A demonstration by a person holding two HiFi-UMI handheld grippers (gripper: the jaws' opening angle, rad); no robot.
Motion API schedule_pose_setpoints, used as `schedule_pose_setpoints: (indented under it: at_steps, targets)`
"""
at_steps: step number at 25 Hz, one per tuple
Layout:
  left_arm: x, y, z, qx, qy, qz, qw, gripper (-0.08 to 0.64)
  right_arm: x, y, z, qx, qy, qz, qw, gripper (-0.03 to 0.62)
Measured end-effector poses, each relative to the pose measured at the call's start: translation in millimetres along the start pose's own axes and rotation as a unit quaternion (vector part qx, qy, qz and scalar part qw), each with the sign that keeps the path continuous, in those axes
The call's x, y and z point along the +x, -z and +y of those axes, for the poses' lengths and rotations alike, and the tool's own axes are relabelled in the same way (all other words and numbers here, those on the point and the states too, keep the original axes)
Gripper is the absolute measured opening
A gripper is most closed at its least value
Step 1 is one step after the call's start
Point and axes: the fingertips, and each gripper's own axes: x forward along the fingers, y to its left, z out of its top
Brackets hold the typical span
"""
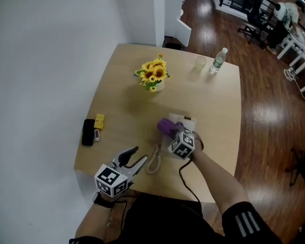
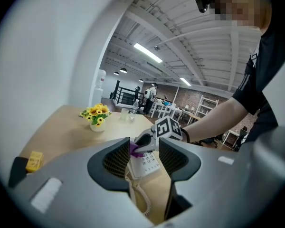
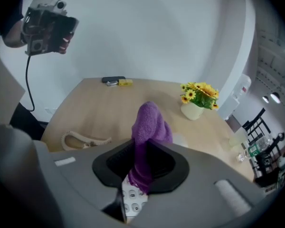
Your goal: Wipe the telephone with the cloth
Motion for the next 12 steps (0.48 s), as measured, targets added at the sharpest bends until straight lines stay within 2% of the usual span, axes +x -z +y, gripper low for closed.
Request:
schedule_pose_setpoints:
  at_steps: [6, 12]
  targets:
    - [11, 0, 3, 0.007, -0.001, 0.004, 1.0, 0.183, 3, 17, 62, -0.068, -0.011, 0.016, 0.998, 0.075]
    - [25, 0, -1, 0.012, -0.001, 0.02, 0.9997, 0.189, 14, 32, 103, -0.061, -0.04, 0.035, 0.997, 0.075]
